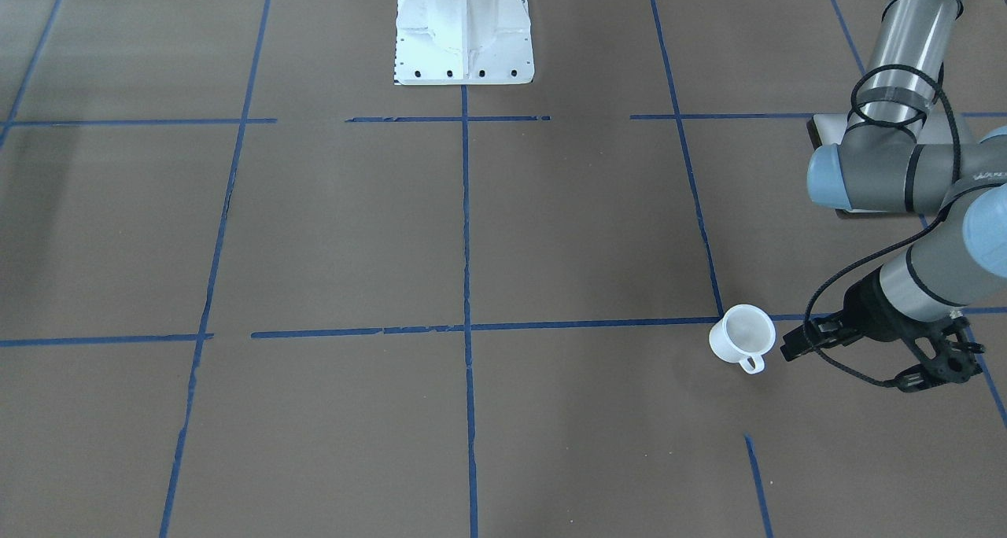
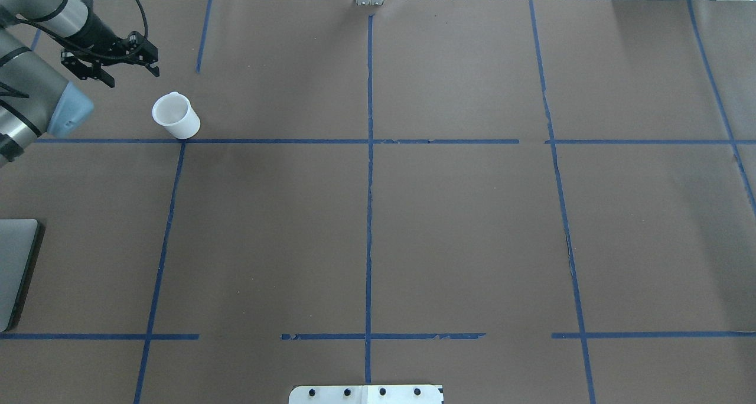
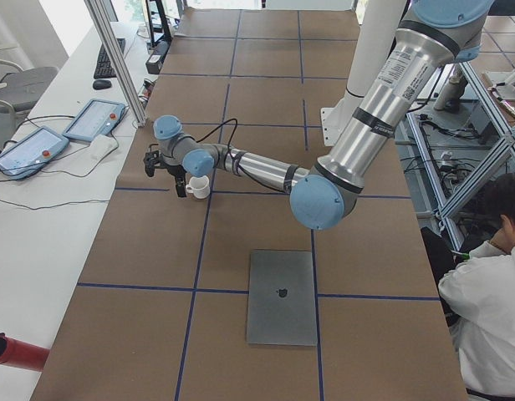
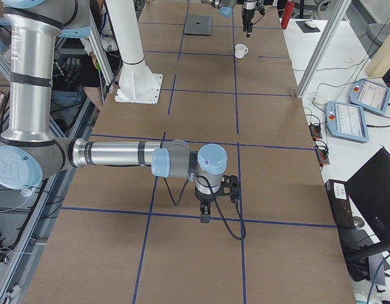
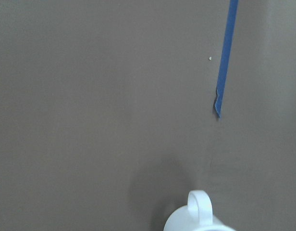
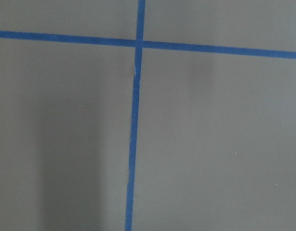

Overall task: Place cup on laptop
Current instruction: 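Move the left gripper down over the white cup, then close the left gripper on the white cup's rim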

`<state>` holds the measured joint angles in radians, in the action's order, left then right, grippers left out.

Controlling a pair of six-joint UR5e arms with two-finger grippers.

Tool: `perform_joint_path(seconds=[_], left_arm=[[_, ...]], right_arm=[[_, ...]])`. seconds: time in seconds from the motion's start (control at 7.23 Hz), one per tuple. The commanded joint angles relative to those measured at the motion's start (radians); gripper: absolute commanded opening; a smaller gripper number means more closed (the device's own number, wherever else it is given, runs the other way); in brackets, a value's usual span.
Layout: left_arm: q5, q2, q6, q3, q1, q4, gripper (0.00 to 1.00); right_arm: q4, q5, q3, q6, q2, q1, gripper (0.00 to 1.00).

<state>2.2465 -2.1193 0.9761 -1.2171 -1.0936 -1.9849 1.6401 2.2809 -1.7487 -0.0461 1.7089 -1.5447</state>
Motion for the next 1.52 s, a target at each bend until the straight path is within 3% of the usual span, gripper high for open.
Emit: perform_joint_path(seconds=[0.0,0.28,0.83,0.97,1.38], left_arm=[[-0.027,-0.037,0.091,0.071,0.073,-0.035,1.0],[-0.099,-0.047,0.127,0.073,0.113,-0.037,0.96],[-0.102,-0.048,0.124,0.076,0.115,-0.038,0.34],[-0.102,-0.048,0.116,0.076,0.116,-0.038,0.0],[-0.13,-0.051,0.111,0.071,0.115,-0.038,0.0]], right_arm=[[0.0,0.0,0.0,0.0,0.0,0.0,1.0],[0.0,0.0,0.0,0.0,0.0,0.0,1.0],[0.001,0.0,0.0,0.0,0.0,0.0,1.0],[0.0,0.0,0.0,0.0,0.0,0.0,1.0],[0.0,0.0,0.0,0.0,0.0,0.0,1.0]])
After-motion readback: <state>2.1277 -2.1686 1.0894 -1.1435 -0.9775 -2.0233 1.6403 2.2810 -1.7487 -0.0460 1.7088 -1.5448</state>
